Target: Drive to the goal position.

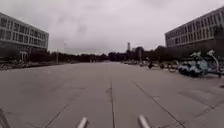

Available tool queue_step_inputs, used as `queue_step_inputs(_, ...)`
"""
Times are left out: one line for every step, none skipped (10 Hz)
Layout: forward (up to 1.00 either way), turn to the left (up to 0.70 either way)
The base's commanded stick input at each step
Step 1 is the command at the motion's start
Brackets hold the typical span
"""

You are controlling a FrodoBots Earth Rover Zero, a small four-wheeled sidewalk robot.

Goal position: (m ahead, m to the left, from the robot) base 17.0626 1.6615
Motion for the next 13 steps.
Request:
queue_step_inputs(1.0,0.0)
queue_step_inputs(1.0,0.0)
queue_step_inputs(1.0,0.0)
queue_step_inputs(1.0,0.0)
queue_step_inputs(1.0,0.0)
queue_step_inputs(1.0,0.0)
queue_step_inputs(1.0,0.0)
queue_step_inputs(1.0,0.0)
queue_step_inputs(1.0,0.0)
queue_step_inputs(1.0,0.0)
queue_step_inputs(1.0,0.0)
queue_step_inputs(1.0,0.0)
queue_step_inputs(1.0,0.0)
